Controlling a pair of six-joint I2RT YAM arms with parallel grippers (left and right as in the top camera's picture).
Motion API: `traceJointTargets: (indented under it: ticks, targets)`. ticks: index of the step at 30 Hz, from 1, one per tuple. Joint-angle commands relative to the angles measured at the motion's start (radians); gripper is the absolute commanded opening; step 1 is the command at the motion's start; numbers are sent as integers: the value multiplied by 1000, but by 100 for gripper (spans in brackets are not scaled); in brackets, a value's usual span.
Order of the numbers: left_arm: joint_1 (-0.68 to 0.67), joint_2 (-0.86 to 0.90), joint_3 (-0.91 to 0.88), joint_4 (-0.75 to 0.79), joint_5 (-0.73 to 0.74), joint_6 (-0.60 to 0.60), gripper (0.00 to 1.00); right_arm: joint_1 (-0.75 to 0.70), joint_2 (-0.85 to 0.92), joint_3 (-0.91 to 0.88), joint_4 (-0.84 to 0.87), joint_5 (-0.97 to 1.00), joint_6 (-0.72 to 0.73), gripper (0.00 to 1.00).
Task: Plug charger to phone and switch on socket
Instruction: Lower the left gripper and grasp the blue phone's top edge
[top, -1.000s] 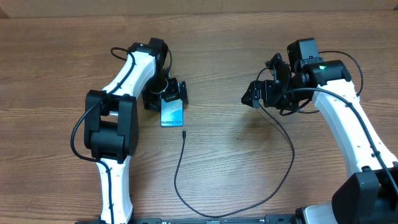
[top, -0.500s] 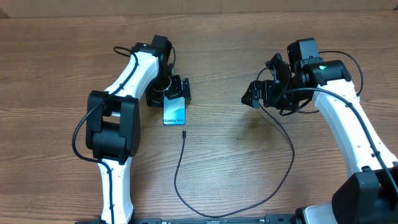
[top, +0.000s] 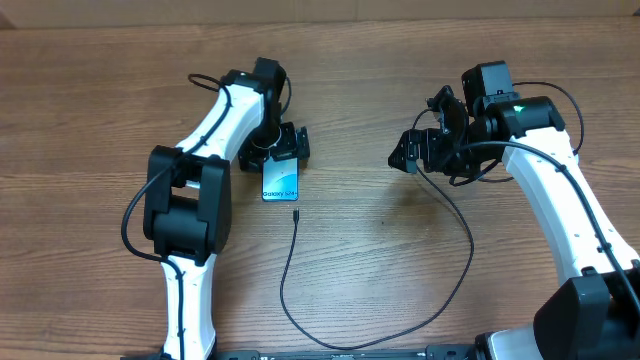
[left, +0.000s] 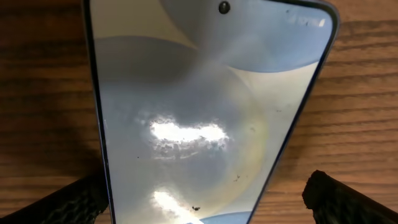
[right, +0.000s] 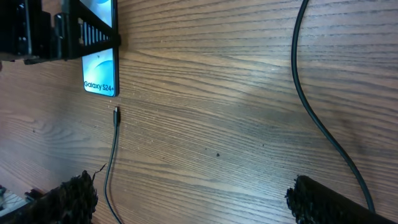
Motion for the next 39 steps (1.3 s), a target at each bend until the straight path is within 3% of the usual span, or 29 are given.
traceJointTargets:
  ticks: [1, 6, 19, 22, 27, 30, 34, 37, 39]
  targets:
    - [-26, 69, -39, 6, -107, -14, 100, 3, 0, 19, 1, -8, -2, 100]
    - [-53, 69, -39, 6, -195, -13, 99, 3, 0, 19, 1, -8, -2, 100]
    - [-51, 69, -39, -3, -195, -1, 100, 3, 0, 19, 1, -8, -2, 100]
    - [-51, 69, -39, -7, -199, 34, 92, 3, 0, 19, 1, -8, -2, 100]
    - [-48, 69, -39, -6, -224, 58, 89, 3, 0, 19, 1, -8, -2, 100]
    - [-44, 69, -39, -4, -225, 58, 75, 3, 0, 19, 1, -8, -2, 100]
    - [-44, 69, -39, 2, -225, 58, 83, 3, 0, 19, 1, -8, -2, 100]
    - [-44, 69, -39, 21, -225, 58, 100, 3, 0, 19, 1, -8, -2, 100]
    - [-44, 69, -39, 32, -225, 58, 100, 3, 0, 19, 1, -8, -2, 100]
